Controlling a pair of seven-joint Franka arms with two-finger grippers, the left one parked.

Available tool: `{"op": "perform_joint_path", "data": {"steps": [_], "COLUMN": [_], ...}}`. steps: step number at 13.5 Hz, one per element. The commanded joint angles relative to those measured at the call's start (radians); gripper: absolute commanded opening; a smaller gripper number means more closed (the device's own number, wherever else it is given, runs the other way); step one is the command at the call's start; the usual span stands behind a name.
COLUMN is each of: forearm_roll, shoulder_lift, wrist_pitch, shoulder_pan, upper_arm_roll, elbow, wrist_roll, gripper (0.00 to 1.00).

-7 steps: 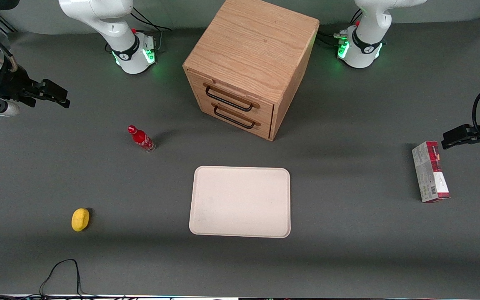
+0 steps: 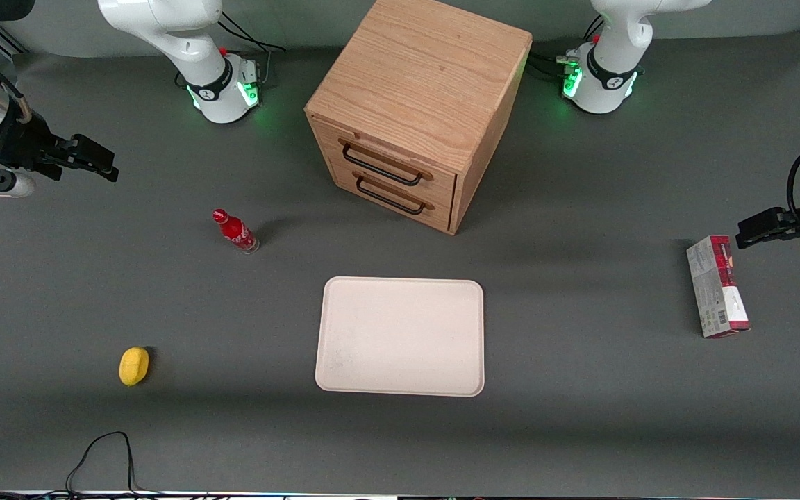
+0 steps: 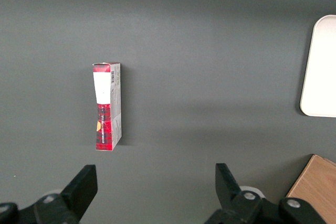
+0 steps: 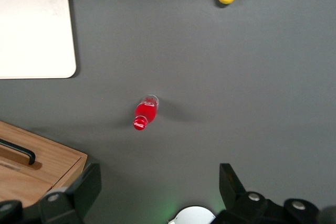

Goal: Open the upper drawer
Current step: 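Move the right gripper to the upper drawer's black handle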

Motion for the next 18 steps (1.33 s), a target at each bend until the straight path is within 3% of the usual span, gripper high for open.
{"op": "perform_joint_path", "data": {"steps": [1, 8, 10, 12, 15, 18], "forearm_roll": [0.040, 0.037, 0.040, 0.063, 0.168, 0.182], "shoulder_lift": [0.042, 0.266, 0.312, 0.332, 0.407, 0.479], "wrist_pitch": [0.005, -0.001, -0.002, 0.001, 0.015, 0.067], "shoulder_pan": [0.034, 0.056, 0.056, 0.062, 0.062, 0.064], "upper_arm_roll": [0.014, 0.355, 0.448, 0.491, 0.561, 0.606], "elbow": [0.039, 0.254, 0.279, 0.279, 0.279, 0.268], "wrist_roll": [-0.012, -0.021, -0.181, -0.309, -0.359, -0.418], "gripper": [1.00, 1.00, 1.00, 1.00, 1.00, 1.00]}}
